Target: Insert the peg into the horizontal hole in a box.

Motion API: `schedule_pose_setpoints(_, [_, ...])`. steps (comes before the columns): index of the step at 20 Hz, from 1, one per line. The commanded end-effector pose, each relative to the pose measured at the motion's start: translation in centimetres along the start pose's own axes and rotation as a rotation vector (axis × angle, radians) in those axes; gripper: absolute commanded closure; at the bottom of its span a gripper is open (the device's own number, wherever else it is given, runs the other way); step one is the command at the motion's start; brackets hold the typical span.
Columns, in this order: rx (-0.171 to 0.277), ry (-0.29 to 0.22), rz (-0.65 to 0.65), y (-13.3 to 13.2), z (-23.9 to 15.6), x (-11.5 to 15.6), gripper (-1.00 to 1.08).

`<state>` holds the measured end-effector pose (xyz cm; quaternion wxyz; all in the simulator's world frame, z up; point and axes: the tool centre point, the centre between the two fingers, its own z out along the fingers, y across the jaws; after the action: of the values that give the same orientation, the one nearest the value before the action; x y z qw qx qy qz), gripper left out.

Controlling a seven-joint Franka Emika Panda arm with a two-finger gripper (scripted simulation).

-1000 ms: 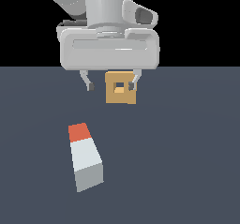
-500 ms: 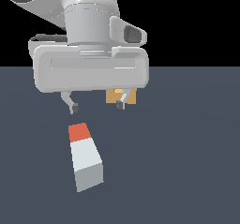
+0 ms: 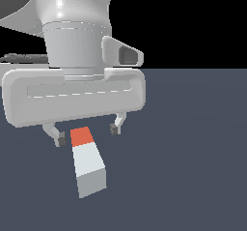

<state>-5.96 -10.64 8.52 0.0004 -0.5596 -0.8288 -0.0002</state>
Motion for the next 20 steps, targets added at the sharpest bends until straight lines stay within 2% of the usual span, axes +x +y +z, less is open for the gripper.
schedule_pose_setpoints(1, [-0.001, 0.000, -0.026, -0.4, 0.5, -0.6, -0.92])
schedule_pose_setpoints(14, [0.000, -0.001, -0.058, -0.9, 1.6, -1.5, -0.92])
schedule_pose_setpoints(20, [0.000, -0.001, -0.060, -1.0, 3.9, -1.5, -0.92])
